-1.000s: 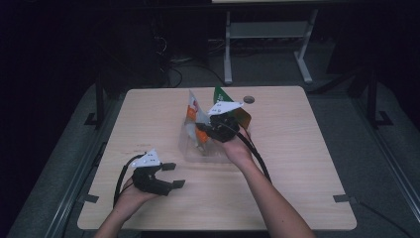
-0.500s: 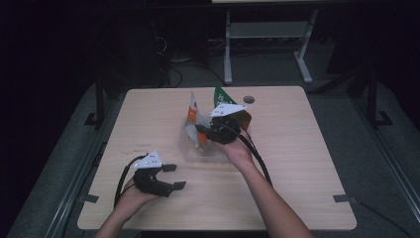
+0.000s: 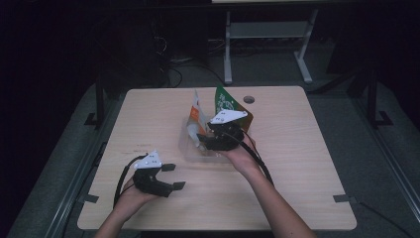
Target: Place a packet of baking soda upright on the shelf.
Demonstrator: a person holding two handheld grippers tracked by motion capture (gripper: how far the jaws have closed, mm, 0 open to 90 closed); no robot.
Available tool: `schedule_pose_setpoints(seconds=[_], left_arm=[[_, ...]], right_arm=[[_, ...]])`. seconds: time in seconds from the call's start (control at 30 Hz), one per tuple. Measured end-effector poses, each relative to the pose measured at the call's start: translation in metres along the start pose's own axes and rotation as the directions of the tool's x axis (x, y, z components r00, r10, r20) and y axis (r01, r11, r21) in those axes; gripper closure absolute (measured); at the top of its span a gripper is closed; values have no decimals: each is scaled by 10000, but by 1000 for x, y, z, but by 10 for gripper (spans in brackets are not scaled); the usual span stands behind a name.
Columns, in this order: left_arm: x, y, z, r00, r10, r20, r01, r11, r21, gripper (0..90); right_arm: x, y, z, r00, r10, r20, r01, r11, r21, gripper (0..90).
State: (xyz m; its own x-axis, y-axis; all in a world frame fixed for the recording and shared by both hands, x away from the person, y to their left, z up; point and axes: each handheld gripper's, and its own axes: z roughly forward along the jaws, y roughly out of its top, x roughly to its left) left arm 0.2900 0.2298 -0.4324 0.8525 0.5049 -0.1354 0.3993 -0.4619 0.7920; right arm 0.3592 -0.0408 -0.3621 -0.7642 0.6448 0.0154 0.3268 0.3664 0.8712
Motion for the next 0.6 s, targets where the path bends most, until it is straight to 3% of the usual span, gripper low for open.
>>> schedule_pose_setpoints(seconds=[0.1, 0.33, 0.6], left_arm=[[0, 0, 1, 10000, -3, -68, 4, 9999, 137, 174], [0, -1, 2, 9998, 155, -96, -152, 9994, 317, 159], [0, -1, 1, 9999, 59, -131, -56, 9997, 240, 159]], right_arm=[[-1, -4, -6, 9999, 140, -16, -140, 9999, 38, 384], [-1, -15, -19, 9999, -84, -99, 85, 9999, 83, 357], [-3, -26, -34, 9992, -80, -404, 82, 10000, 40, 357]])
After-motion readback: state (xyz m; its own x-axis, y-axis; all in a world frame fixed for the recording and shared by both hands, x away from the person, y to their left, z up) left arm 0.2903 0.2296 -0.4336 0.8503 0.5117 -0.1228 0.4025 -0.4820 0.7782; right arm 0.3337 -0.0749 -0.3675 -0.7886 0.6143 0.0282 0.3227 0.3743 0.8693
